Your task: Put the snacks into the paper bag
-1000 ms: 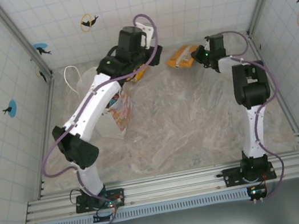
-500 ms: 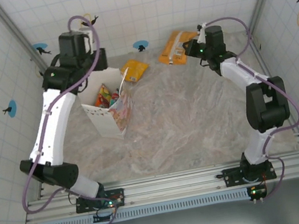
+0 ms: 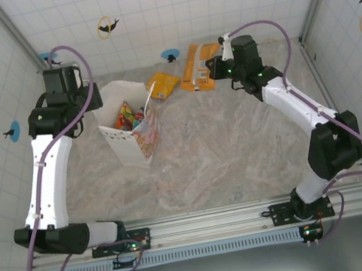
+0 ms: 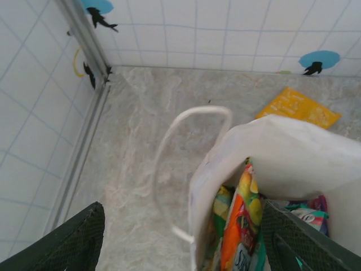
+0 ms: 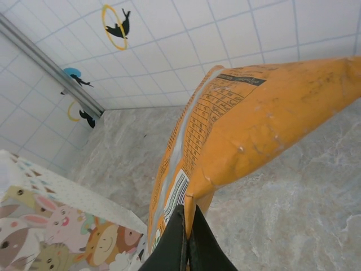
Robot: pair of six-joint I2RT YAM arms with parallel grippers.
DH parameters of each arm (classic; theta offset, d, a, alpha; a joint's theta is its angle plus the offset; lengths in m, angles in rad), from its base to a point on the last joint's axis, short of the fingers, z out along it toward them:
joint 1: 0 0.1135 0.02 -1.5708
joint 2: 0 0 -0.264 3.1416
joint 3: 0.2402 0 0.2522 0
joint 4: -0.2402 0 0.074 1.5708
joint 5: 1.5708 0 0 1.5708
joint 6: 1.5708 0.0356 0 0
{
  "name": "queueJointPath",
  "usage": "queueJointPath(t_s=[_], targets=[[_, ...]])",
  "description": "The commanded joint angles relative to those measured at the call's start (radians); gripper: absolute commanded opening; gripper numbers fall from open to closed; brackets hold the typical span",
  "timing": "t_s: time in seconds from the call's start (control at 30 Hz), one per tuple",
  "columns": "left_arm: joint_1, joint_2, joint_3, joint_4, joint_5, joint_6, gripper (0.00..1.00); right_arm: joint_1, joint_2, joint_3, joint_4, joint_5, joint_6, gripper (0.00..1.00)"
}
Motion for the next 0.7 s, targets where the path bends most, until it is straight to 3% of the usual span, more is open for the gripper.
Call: queueJointPath(t_s=[0.0,0.17,0.5,0.67], targets=[[0.034,-0.002,-0.074,-0.003,0.055,-0.025,0.74,0.026,-0.067,0.022,-0.039,0.059,-0.036,0.0],[0.075,-0.005,-0.165,0.092,0.117,-0.021,0.71,0.067,-0.107,0.066,-0.064,0.081,-0.044,0.0],[0.106,0.02,-0.266,0.231,0.213,-0.046,0.51,0.149,-0.115,0.251,-0.09,0.091,-0.004,0.0],[0.106,0.03,-0.305,0.276,0.265,-0.064,0.49,0.18,-0.085,0.343,-0.111,0.083,0.006,0.0]])
